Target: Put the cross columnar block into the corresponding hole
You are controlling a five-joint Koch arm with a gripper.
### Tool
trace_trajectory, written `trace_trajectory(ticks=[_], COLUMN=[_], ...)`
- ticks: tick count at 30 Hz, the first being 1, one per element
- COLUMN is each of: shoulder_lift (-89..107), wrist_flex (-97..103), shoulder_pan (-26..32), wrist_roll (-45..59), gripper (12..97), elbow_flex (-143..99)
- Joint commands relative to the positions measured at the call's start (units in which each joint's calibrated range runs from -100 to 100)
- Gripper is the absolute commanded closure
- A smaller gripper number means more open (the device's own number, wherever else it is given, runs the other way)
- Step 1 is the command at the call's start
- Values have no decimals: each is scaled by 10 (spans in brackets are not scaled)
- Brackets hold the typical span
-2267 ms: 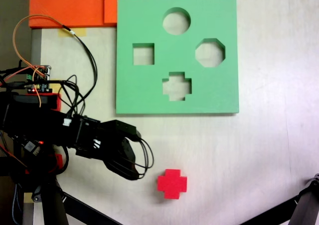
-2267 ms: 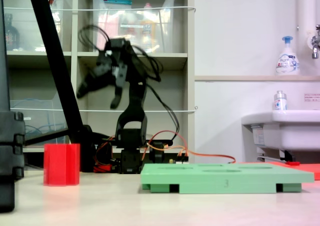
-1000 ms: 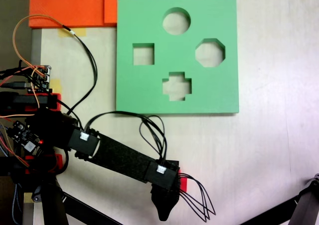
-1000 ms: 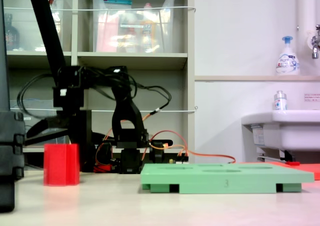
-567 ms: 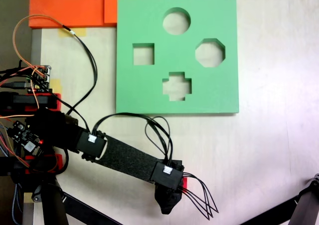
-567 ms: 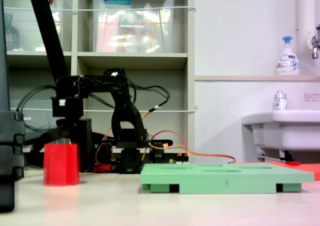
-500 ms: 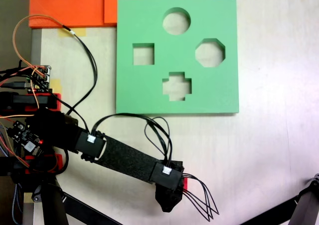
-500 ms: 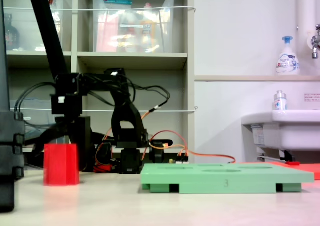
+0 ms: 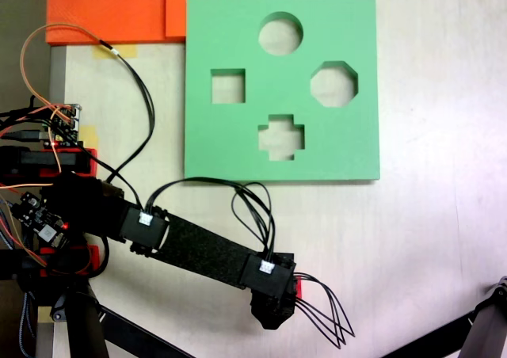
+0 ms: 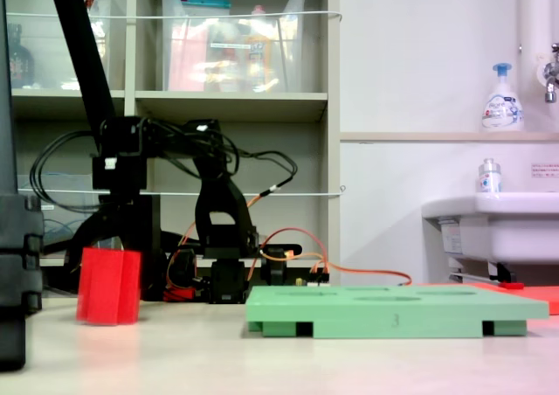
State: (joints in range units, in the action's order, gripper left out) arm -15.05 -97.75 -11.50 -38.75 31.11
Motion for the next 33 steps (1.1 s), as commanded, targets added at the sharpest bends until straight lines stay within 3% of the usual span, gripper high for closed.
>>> trace_trajectory(ticks=[1, 14, 20, 33], shoulder_lift=[-14, -12, 18, 244], wrist_flex=[-22, -23, -23, -23], shoulder_pan=[2, 4, 4, 21], wrist_roll=[2, 1, 1, -20], gripper=[608, 625, 706, 706], elbow_flex=[-2, -2, 2, 24])
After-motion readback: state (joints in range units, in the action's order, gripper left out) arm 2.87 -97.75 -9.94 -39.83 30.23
